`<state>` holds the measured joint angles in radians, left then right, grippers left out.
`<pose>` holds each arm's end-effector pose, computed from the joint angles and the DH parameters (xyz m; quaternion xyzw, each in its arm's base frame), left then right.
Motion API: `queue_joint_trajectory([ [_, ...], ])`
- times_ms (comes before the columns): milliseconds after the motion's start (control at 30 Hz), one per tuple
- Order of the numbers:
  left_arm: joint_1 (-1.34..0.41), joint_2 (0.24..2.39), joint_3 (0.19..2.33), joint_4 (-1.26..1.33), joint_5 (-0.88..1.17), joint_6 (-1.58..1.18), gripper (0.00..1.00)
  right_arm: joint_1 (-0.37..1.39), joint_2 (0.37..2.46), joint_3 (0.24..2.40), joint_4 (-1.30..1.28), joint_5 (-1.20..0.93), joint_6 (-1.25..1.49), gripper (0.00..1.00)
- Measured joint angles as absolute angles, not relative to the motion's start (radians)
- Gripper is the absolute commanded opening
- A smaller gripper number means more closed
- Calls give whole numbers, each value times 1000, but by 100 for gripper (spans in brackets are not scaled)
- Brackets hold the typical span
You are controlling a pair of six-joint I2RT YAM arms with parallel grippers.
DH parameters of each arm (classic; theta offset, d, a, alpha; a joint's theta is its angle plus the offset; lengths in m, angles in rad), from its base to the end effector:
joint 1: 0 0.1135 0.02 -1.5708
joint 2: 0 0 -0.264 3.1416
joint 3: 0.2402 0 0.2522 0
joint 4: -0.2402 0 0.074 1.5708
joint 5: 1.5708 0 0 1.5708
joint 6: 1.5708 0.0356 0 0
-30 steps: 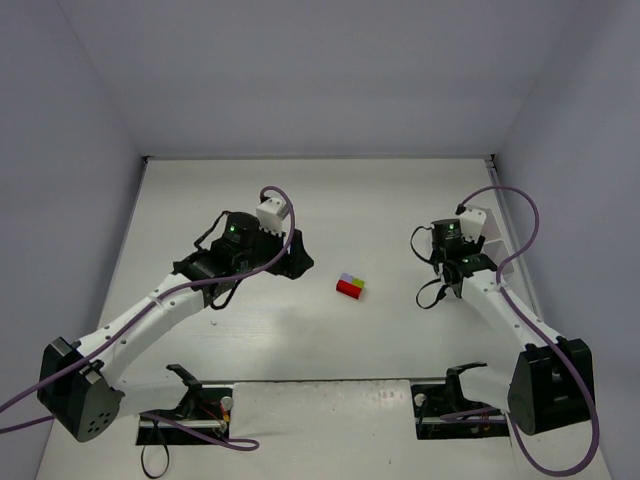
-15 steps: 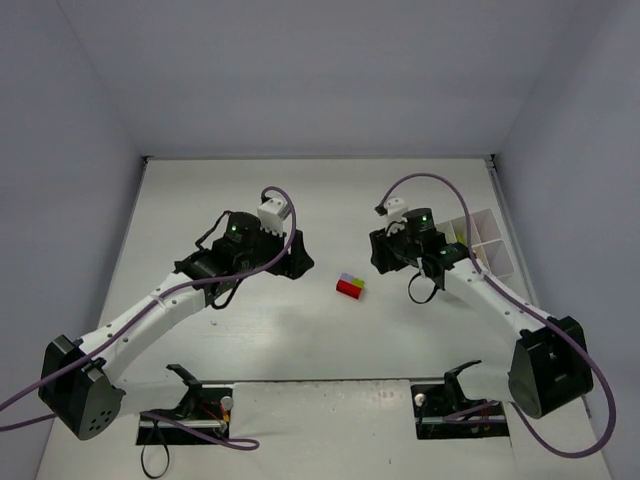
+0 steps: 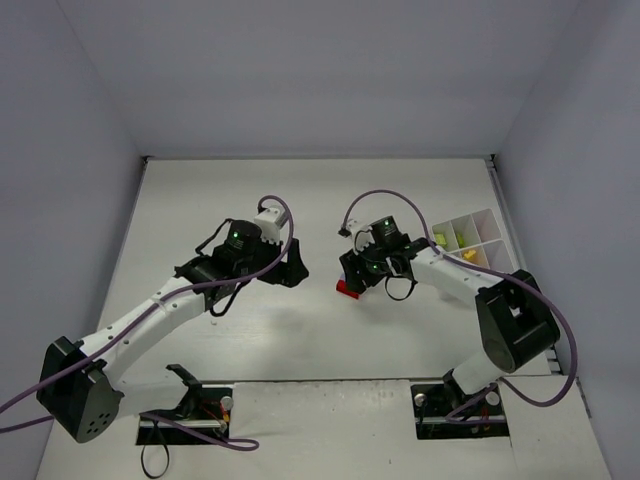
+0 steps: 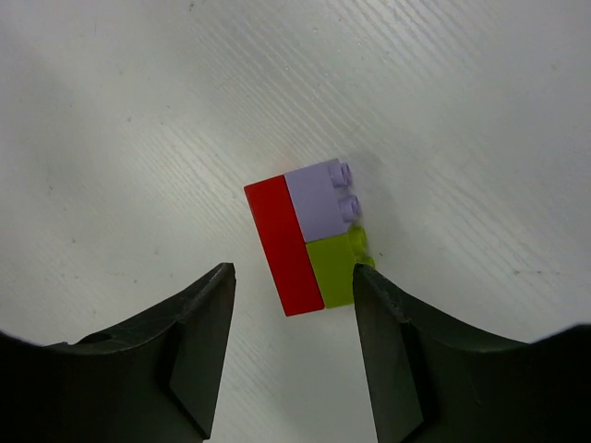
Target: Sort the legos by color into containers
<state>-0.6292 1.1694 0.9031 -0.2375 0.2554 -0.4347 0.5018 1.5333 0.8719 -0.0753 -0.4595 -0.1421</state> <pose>0.2081 -0.1626 0.2976 0.1474 0.8437 -0.3503 0.3791 0.2718 0.1671 0.2030 -0.3692 0.8153 0.2754 0.3508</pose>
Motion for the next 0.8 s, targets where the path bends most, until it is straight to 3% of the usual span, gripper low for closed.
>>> queue_joint_trajectory([
  [433,-608,1171,891,-268,229,-515,70,669,1580,873,12,-361,-14,47],
  [800,-586,1171,891,-290,228,-540,70,682,1539,928,-61,-172,-41,56],
])
